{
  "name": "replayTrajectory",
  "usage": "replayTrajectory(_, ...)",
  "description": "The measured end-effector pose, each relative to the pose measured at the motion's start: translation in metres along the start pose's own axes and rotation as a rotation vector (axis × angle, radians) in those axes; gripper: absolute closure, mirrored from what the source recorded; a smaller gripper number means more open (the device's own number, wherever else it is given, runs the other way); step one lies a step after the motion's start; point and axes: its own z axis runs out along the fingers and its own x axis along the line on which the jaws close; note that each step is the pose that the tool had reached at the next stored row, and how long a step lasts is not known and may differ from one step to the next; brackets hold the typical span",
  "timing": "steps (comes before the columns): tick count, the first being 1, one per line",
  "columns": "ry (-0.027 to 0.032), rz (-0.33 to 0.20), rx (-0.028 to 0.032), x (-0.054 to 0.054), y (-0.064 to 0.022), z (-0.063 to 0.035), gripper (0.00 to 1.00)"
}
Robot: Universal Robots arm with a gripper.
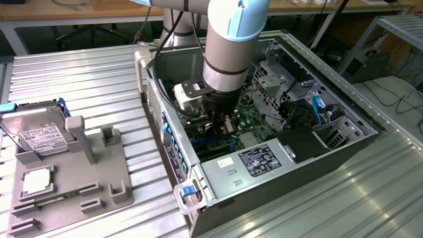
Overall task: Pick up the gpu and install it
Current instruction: 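Insert the gpu into the slot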
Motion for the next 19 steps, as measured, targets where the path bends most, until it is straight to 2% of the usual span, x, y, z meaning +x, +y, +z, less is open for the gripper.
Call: replayTrajectory(19,-0.0001,-0.006,-0.0006,-0.0018,-0.002,0.0032,0.72)
